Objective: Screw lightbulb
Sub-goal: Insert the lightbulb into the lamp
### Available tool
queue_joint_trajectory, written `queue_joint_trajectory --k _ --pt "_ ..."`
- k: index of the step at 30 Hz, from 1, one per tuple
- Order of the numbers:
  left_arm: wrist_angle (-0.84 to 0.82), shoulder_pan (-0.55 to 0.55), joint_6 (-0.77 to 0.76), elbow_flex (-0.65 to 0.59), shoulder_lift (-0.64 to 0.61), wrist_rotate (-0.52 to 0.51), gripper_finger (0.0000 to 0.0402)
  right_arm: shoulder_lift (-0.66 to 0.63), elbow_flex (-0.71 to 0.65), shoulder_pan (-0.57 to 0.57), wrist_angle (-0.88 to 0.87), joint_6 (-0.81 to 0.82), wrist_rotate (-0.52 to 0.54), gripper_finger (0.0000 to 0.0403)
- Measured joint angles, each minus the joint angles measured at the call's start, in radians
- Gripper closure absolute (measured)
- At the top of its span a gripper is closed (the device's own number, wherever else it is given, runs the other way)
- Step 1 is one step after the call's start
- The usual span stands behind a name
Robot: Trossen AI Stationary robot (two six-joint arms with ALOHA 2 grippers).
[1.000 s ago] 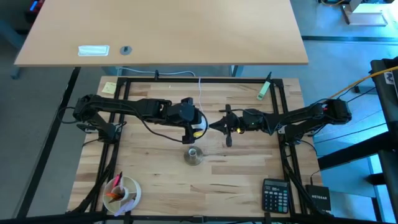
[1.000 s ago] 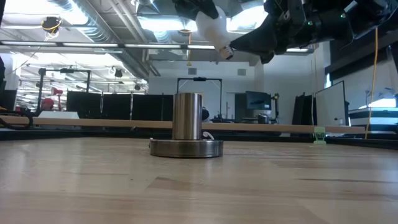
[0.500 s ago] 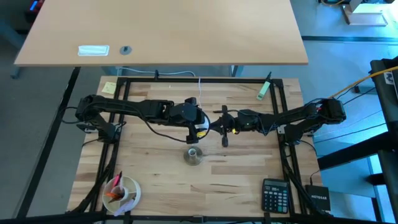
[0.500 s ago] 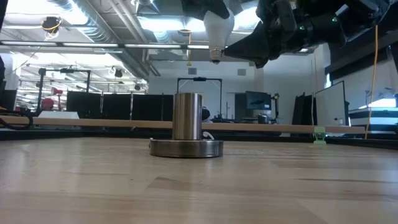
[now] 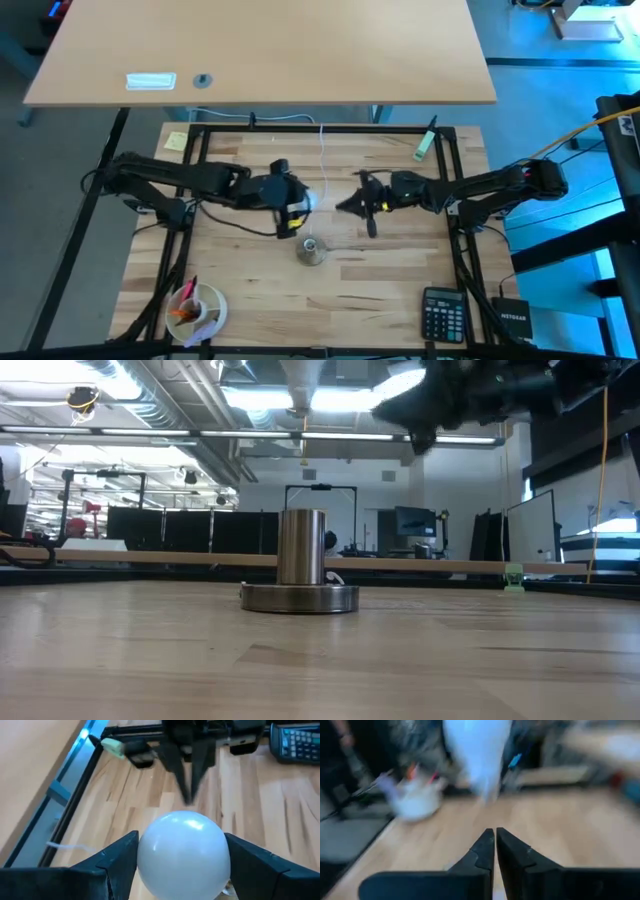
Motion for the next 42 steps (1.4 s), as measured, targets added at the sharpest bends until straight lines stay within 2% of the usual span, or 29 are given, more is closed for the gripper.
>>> queue_joint_trajectory --k 3,6,12,16,20,25,30,35,42 --pt "-0.073 -0.052 -0.074 0.0 -0.01 -0.056 0.0151 0.027 -0.009 0.035 -0.107 0.051 -0.034 0.0331" --pt "-0.112 -0.099 -0.128 -0.003 -0.004 -0.082 0.0151 0.096 -0.037 0.087 -0.079 0.036 0.032 0.0273" --pt "-0.114 -0.167 -0.201 -0.011 -0.002 -0.089 0.0151 0.327 -0.092 0.138 0.284 -0.029 0.09 0.0162" --pt "-0.117 -0.204 -0.233 -0.011 -0.002 -0.089 0.0151 0.545 -0.077 0.134 0.542 -0.024 0.072 0.0125" --pt "-0.122 -0.237 -0.269 -0.011 -0.002 -0.112 0.0151 0.713 -0.01 0.134 0.698 -0.025 0.048 0.0121" --pt "-0.145 -0.268 -0.307 -0.012 -0.002 -0.17 0.0151 0.821 0.1 0.134 0.72 -0.067 0.03 0.013" --pt "-0.167 -0.272 -0.337 -0.012 -0.002 -0.173 0.0151 0.853 0.167 0.134 0.711 -0.111 0.001 0.0134" --pt "-0.165 -0.272 -0.336 -0.012 -0.002 -0.173 0.0151 0.854 0.176 0.134 0.632 -0.179 -0.013 0.0135" --pt "-0.155 -0.269 -0.333 -0.012 -0.002 -0.181 0.0151 0.854 0.177 0.134 0.631 -0.229 0.006 0.0136"
